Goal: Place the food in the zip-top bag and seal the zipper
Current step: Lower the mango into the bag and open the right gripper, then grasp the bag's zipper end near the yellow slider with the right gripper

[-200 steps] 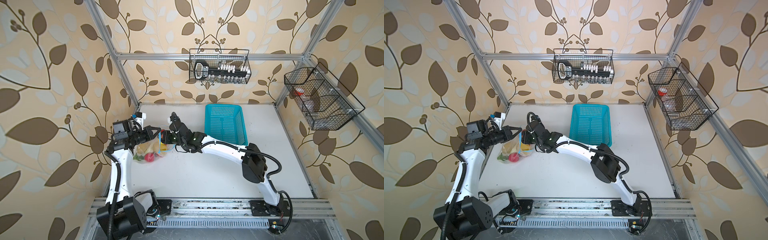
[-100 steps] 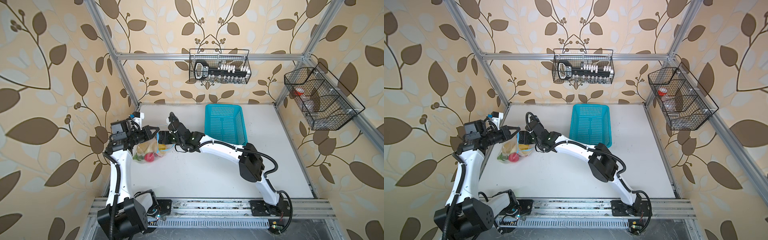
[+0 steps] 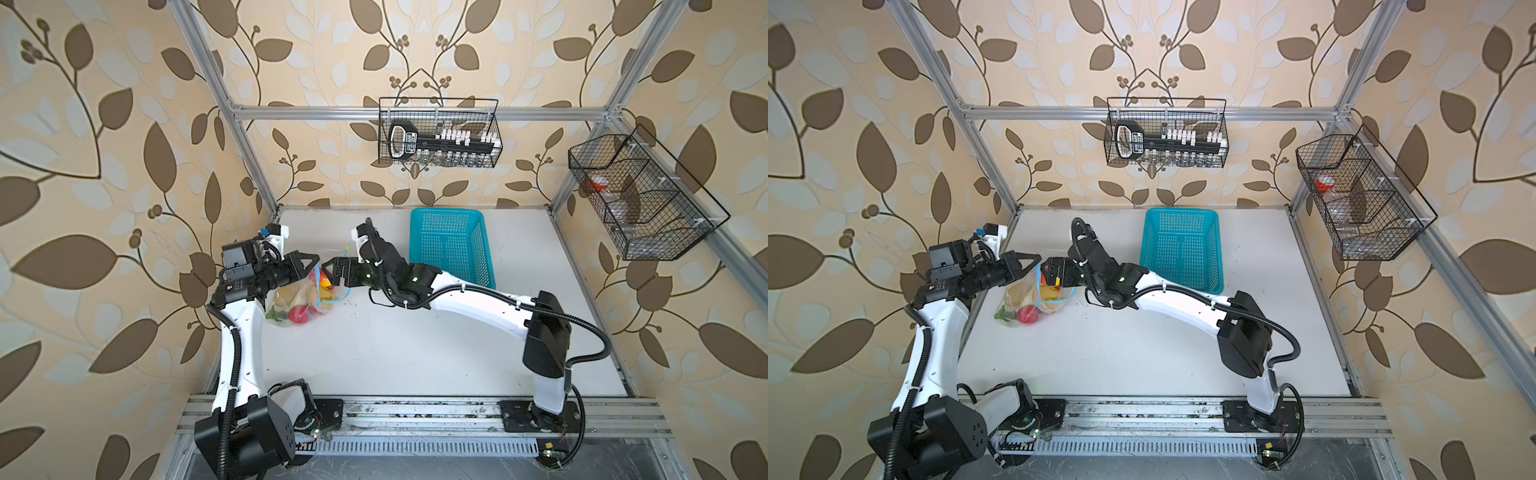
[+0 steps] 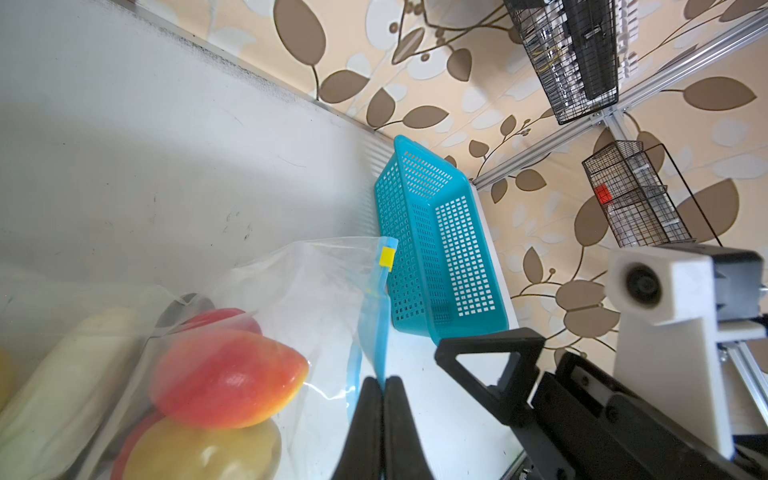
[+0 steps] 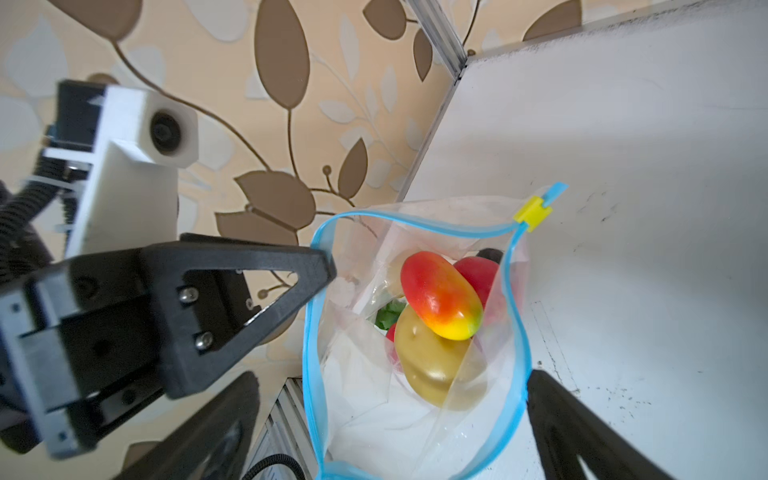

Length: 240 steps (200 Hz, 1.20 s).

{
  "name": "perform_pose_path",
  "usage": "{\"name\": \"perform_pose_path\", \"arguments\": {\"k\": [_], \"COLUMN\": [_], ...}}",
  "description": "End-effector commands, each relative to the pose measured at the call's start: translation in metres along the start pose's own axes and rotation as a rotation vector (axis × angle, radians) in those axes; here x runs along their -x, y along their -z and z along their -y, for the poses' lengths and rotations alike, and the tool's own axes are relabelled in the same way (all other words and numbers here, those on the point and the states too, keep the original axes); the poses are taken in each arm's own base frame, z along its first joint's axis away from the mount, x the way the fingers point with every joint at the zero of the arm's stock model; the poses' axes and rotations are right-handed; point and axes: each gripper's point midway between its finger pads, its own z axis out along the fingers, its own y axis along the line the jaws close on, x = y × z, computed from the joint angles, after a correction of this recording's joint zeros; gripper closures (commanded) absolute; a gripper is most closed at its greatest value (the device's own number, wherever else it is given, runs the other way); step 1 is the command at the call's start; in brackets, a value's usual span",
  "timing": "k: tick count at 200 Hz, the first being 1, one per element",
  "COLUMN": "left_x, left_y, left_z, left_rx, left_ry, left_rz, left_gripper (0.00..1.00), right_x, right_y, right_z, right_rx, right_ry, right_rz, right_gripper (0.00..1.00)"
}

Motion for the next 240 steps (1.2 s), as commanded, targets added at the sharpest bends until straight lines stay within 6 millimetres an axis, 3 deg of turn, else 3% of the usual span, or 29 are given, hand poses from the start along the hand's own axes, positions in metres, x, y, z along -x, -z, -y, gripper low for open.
{"name": "perform_pose_path", "arguments": {"k": [1,17,32,77,156,210,240], "left_x": [0.011,0.011,0.012,0.011,0.011,0.011,0.011], "left_y": [0.006,0.006,0.006,0.006,0.006,0.007,0.008], "left_z": [0.014,0.015,0.014,0.013,0.013,0.014,0.014], "left_rx": [-0.027,-0.026,-0.023,-0.019,-0.017,-0.018,-0.015], "left_ry": [-0.054,-0.059,-0.064,-0.055,-0.055,-0.06,-0.061], "left_rz": [0.034,0.035,0.038,0.035,0.035,0.036,0.037], "left_gripper": [1.0,1.0,1.0,1.0,1.0,1.0,1.0], "right_x": [0.029,0.038,0.043,0.046,0.039,0.044,0.039], "right_y": [0.012,0.016,0.018,0.008,-0.025,-0.037,-0.047], "right_z": [0.02,0.032,0.039,0.035,0.039,0.032,0.039], "right_rx": [-0.01,-0.035,-0.046,-0.034,-0.028,-0.044,-0.078], "right_ry": [-0.075,-0.097,-0.117,-0.123,-0.265,-0.305,-0.319], "right_rz": [0.066,0.059,0.06,0.046,-0.007,0.0,-0.018], "right_gripper": [0.0,0.06,0.21,0.43,0.53,0.64,0.69]}}
